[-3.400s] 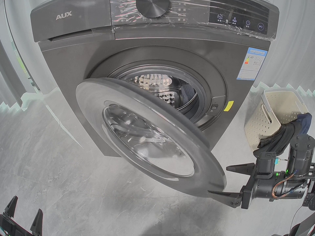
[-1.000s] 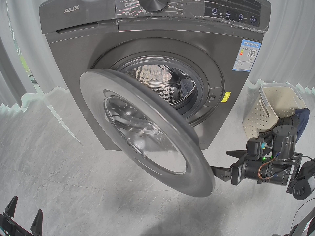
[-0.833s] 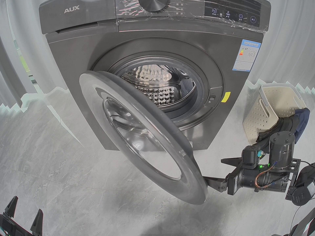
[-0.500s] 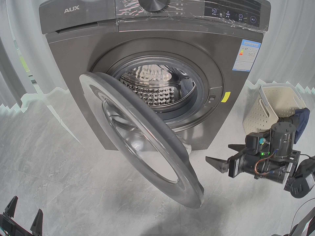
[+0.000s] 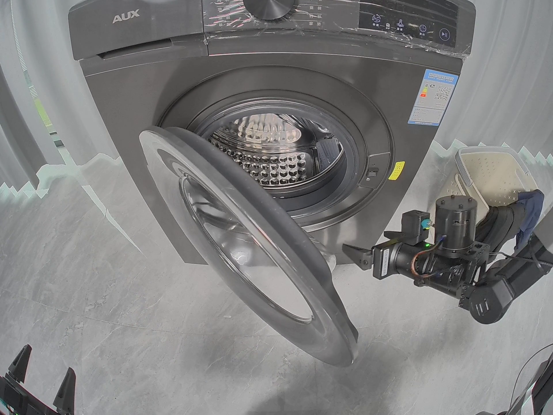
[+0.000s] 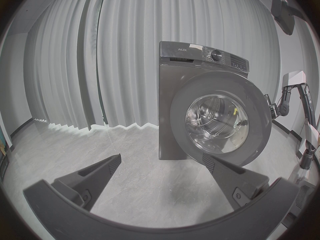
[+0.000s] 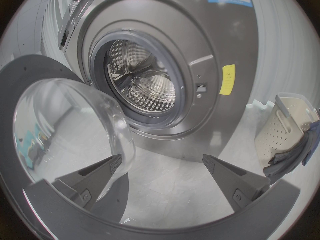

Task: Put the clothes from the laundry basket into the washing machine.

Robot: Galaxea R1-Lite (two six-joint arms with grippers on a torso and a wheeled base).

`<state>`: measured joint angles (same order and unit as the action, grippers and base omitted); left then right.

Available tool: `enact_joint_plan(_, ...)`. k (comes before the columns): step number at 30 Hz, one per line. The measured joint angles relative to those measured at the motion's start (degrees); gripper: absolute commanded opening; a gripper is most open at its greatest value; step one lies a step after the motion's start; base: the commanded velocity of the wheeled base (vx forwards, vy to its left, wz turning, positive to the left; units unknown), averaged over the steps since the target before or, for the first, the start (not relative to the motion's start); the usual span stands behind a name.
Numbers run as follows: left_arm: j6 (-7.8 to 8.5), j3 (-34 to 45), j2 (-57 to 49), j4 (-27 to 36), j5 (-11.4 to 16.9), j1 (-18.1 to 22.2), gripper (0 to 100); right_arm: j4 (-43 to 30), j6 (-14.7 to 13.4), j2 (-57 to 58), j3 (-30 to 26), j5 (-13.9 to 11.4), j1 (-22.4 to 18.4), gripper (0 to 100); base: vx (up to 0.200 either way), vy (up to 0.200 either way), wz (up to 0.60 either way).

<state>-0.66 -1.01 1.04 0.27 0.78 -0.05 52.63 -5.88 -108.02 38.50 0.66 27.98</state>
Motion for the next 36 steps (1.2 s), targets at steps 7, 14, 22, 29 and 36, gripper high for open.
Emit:
enact_joint_plan(7,-0.02,0.00,0.00,0.02,0.00,-0.05,100,0.44,-1.71,-4.18,0.89,0.02,4.82,100,0.000,0.000,0.00)
enact_joint_plan(14,0.06,0.00,0.00,0.02,0.01,-0.05,100,2.17,-2.24,-5.79,0.33,-0.23,8.46,100,0.000,0.000,0.00)
enact_joint_plan(22,0.06,0.00,0.00,0.02,0.00,-0.05,100,3.38,-2.22,-6.28,1.08,-0.48,8.79,100,-0.050,0.000,0.00)
enact_joint_plan(29,0.09,0.00,0.00,0.05,0.01,-0.05,100,5.03,-2.19,-7.28,3.50,-1.06,9.78,100,-0.200,0.000,0.00)
enact_joint_plan(36,0.11,0.00,0.00,0.00,0.00,-0.05,100,6.16,-2.19,-10.14,6.95,-1.41,10.28,100,-0.114,0.000,0.00)
